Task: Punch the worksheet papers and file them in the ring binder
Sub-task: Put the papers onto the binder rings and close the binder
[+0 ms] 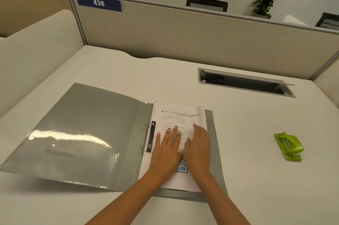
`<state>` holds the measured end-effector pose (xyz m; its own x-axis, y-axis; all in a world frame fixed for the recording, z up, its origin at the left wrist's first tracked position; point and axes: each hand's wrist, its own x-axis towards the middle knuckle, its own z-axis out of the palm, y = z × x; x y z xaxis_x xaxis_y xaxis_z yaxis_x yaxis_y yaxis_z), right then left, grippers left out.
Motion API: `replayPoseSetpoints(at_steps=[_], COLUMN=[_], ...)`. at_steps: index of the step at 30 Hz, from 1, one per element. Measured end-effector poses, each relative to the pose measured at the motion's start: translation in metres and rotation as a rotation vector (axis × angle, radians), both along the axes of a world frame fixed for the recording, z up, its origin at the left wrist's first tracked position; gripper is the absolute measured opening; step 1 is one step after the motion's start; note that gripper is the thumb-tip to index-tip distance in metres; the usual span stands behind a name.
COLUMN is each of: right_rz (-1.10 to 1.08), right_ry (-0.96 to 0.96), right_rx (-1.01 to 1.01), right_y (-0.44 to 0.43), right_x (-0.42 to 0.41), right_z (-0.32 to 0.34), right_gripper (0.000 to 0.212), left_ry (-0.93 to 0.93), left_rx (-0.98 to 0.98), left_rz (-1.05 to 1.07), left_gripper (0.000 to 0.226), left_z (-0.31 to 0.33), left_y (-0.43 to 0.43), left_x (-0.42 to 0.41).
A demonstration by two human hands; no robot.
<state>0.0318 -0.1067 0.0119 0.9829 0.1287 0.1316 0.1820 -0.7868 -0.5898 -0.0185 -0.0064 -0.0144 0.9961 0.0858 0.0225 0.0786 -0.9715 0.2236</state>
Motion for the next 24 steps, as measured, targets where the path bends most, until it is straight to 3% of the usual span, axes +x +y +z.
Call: replayPoseSetpoints(at_steps=[3, 7, 11, 16, 21, 24], right_rz=[0.07, 0.056, 0.057, 0.053, 0.067, 0.072], right_ry=[0.103, -0.018, -0.052, -0.078, -0.09, -0.093], right_rx=[-0.007, -0.204, -0.222, -0.277, -0.299, -0.307], right_y=[0.003, -0.003, -0.002, -0.002, -0.003, -0.003], right_x=[-0.004, 0.002, 0.002, 0.002, 0.002, 0.002], right_z=[-0.019, -0.03, -0.032, -0.035, -0.037, -0.037], right_gripper=[0.05, 0.054, 0.055, 0.056, 0.057, 0.057], left_ry=[-0.031, -0.052, -0.059, -0.254, -0.412, -0.392], left_rx=[-0.028, -0.012, -0.054, -0.173, -0.239, -0.162], left_rz=[-0.001, -0.003, 0.005, 0.011, 0.296, 0.526], left_gripper=[0.06, 0.057, 0.055, 0.051, 0.047, 0.049], left_z=[-0.002, 0.002, -0.002, 0.03, 0.08, 0.097], left_y=[-0.003, -0.002, 0.001, 0.028, 0.093, 0.139], left_x=[-0.002, -0.005, -0.001, -0.007, -0.016, -0.027])
